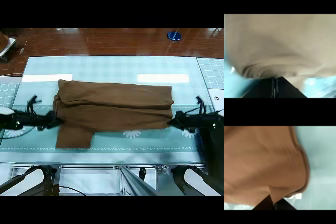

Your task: Fold the shirts.

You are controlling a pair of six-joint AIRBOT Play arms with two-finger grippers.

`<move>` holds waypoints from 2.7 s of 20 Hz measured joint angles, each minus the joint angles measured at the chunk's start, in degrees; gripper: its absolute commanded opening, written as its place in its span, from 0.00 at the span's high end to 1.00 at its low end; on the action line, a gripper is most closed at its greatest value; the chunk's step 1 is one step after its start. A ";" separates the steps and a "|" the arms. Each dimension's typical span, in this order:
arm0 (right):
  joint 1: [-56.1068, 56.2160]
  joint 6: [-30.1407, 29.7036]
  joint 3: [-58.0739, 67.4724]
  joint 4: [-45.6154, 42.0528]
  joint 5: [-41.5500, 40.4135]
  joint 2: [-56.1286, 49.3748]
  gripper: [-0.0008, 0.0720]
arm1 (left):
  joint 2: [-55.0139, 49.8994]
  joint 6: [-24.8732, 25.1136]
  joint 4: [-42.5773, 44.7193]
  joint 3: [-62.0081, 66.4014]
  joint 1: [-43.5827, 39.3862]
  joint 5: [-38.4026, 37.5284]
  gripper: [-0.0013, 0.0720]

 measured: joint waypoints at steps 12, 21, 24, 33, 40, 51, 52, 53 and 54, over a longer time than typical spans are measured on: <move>0.90 -2.27 25.07 8.11 -0.57 -20.41 0.95 | -23.47 -9.05 -4.39 38.40 -10.67 2.21 0.95; 2.36 -1.05 35.50 9.66 -5.03 -30.60 0.42 | -36.39 -14.03 -4.13 54.07 -11.76 0.52 0.29; -1.36 -0.33 36.72 6.95 -3.02 -29.90 0.42 | -35.76 -14.82 -0.11 56.37 -7.82 -4.55 0.29; -3.13 2.54 31.08 0.85 -2.14 -28.85 0.42 | -12.26 -14.53 7.17 29.77 -4.59 8.13 0.29; 4.72 1.99 30.03 5.57 -5.11 -32.57 0.95 | -2.93 -14.01 6.58 18.51 -14.16 18.10 0.29; 3.45 -3.45 27.21 0.44 4.04 -11.98 0.95 | -5.07 -8.63 5.22 20.50 -34.05 29.70 0.95; 3.32 -3.41 25.57 -0.76 4.50 -7.82 0.95 | -7.23 -8.57 5.07 22.47 -37.44 30.67 0.95; 3.15 -2.97 23.76 -1.64 5.09 -3.30 0.95 | -10.23 -8.76 5.05 25.29 -40.96 31.50 0.95; 3.13 -2.51 22.18 -2.27 5.38 0.79 0.95 | -13.49 -9.44 5.03 28.48 -44.02 31.63 0.95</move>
